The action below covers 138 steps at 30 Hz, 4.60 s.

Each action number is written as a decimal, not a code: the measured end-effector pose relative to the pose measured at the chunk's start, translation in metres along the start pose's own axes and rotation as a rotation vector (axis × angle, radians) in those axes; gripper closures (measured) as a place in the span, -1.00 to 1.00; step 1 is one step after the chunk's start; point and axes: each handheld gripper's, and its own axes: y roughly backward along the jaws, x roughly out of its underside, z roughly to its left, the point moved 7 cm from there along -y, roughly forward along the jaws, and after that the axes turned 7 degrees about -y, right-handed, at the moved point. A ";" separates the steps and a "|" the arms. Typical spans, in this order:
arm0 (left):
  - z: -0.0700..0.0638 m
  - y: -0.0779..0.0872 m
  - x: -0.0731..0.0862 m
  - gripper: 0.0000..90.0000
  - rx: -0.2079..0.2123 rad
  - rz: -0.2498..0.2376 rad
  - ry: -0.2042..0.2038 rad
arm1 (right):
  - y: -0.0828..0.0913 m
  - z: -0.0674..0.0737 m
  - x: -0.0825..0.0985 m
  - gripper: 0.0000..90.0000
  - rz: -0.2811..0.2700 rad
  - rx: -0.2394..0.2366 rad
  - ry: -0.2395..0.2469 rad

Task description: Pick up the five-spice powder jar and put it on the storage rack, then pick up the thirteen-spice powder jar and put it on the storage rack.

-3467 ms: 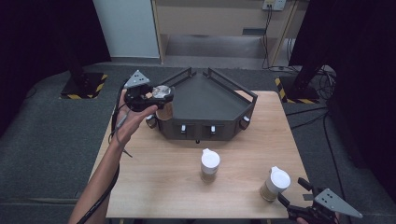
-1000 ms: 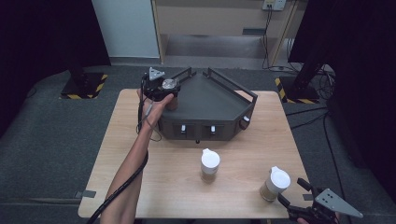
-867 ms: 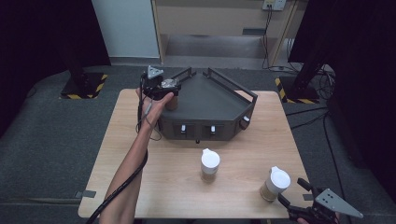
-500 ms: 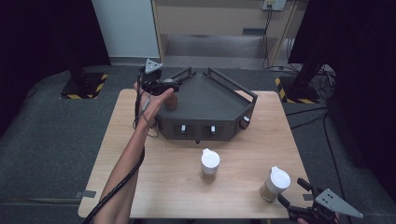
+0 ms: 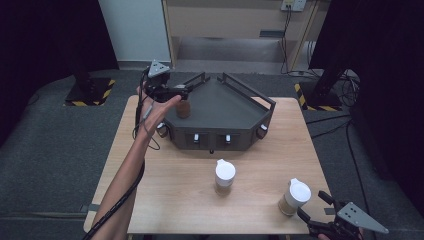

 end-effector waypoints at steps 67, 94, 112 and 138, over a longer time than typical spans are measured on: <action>-0.068 0.180 0.181 -0.95 0.206 -0.115 -0.082 | 0.003 0.001 0.000 -0.96 -0.022 -0.007 -0.020; -0.065 0.189 0.257 -0.93 0.189 -0.092 -0.010 | 0.001 0.001 -0.001 -0.98 -0.013 -0.016 -0.005; -0.060 0.192 0.264 -0.93 0.190 -0.077 -0.014 | 0.001 0.001 -0.001 -0.97 -0.011 -0.019 -0.005; -0.059 0.191 0.267 -0.94 0.197 -0.074 0.001 | 0.006 0.002 -0.004 -0.96 -0.027 -0.006 -0.016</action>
